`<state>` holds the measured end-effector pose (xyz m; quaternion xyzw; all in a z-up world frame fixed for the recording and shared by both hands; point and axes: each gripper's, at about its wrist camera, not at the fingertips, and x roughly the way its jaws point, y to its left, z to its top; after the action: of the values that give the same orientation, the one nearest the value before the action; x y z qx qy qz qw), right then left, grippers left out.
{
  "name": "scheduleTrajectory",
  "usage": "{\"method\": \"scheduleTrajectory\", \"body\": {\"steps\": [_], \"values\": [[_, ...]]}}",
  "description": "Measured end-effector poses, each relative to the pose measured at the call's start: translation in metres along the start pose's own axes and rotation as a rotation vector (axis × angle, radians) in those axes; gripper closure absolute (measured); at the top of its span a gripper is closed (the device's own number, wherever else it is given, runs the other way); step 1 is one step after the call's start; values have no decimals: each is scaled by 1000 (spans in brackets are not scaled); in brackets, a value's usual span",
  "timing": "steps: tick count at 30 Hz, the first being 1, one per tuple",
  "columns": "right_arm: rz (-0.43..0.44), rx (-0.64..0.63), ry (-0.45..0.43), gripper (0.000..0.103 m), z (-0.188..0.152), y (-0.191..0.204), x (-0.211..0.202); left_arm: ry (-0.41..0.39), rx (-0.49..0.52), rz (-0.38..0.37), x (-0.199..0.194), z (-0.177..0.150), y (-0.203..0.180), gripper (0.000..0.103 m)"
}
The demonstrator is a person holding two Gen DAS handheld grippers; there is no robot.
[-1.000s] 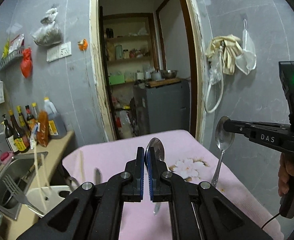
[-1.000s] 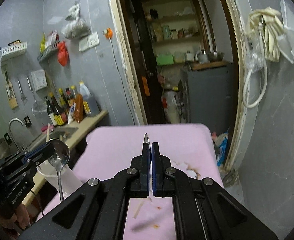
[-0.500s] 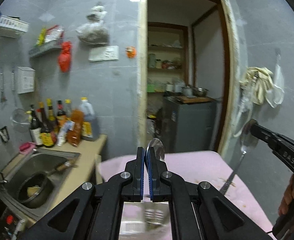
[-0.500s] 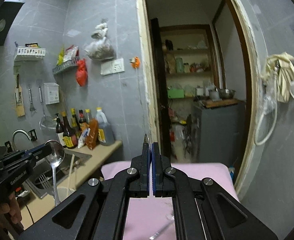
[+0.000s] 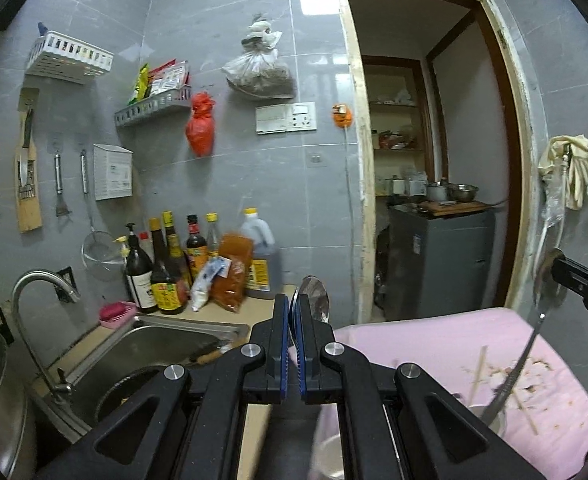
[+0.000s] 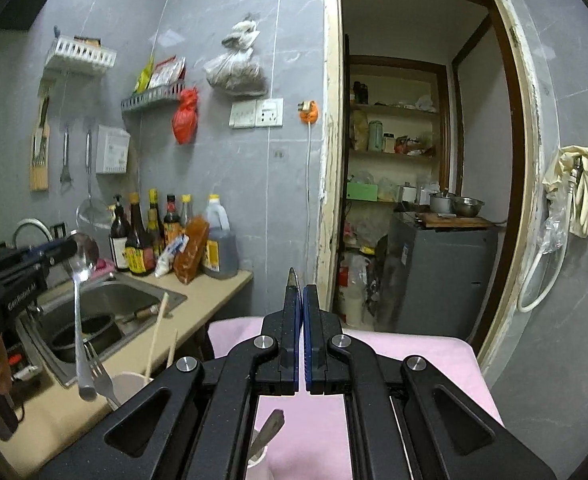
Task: Organize utensils
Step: 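Lift and carry the spoon with the left tool while the right tool carries its spoon to the caddy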
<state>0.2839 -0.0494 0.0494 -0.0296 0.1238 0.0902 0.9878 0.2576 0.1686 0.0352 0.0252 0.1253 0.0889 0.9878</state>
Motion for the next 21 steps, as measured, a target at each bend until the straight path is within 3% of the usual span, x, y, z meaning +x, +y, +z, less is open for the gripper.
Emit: {"method": "scheduleTrajectory", "body": {"steps": [9,16,21], "values": [[-41,-18,38,101,-13,7,3,-33,17,-6,16,-16,-4,99],[-55,-7,40,101,-13,5,6,-59,-19,-53,22,-4,-4,99],[-67,4,34,101,-15,5,10,-104,15,-17,29,-2,-9,99]]}}
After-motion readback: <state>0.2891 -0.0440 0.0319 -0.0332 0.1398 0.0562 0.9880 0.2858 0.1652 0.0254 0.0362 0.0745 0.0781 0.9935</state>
